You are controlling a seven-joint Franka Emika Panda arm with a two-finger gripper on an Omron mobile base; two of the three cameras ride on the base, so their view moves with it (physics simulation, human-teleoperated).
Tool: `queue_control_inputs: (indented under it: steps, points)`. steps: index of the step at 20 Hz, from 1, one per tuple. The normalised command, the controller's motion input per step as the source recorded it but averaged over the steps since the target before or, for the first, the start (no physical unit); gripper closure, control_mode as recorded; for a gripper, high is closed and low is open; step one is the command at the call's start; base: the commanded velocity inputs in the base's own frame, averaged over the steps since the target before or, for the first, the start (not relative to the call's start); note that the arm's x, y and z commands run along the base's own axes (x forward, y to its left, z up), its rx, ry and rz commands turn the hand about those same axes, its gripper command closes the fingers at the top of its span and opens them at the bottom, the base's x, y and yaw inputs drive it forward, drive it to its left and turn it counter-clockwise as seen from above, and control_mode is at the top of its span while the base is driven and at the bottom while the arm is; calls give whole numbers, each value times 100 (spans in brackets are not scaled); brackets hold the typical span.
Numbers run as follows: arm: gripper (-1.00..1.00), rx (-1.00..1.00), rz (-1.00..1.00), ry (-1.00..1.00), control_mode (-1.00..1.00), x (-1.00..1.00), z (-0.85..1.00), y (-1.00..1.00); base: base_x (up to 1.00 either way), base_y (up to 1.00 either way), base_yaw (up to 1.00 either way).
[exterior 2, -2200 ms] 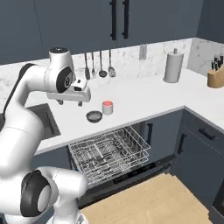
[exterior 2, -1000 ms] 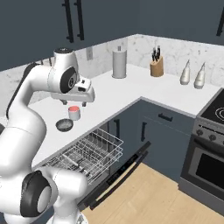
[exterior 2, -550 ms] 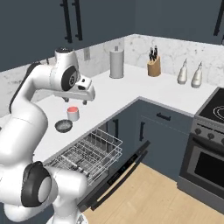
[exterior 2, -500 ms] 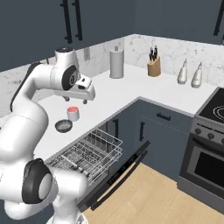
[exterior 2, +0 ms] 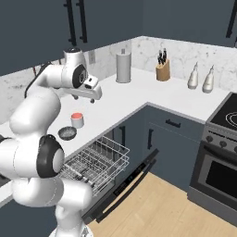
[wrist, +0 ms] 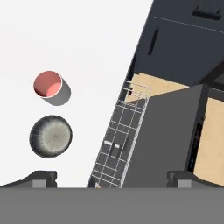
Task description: Pick up the cup and bowl from the counter, place them in the dishwasher, and close the dishwasher door.
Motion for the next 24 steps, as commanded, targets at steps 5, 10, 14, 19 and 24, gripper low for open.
queue_control_inputs:
  steps: [5, 10, 14, 19, 24]
  points:
    - [-100, 4, -3, -1, -100, 45, -65, 39, 0, 0, 0]
    - [-100, 2, 0, -2, -100, 39, -59, 23, 0, 0, 0]
    - [-100, 0, 0, 0, -100, 40, -51, 24, 0, 0, 0]
    - [-100, 4, 0, 0, -100, 31, -43, 28, 0, 0, 0]
    - [-100, 6, 0, 0, -100, 42, -48, 22, 0, 0, 0]
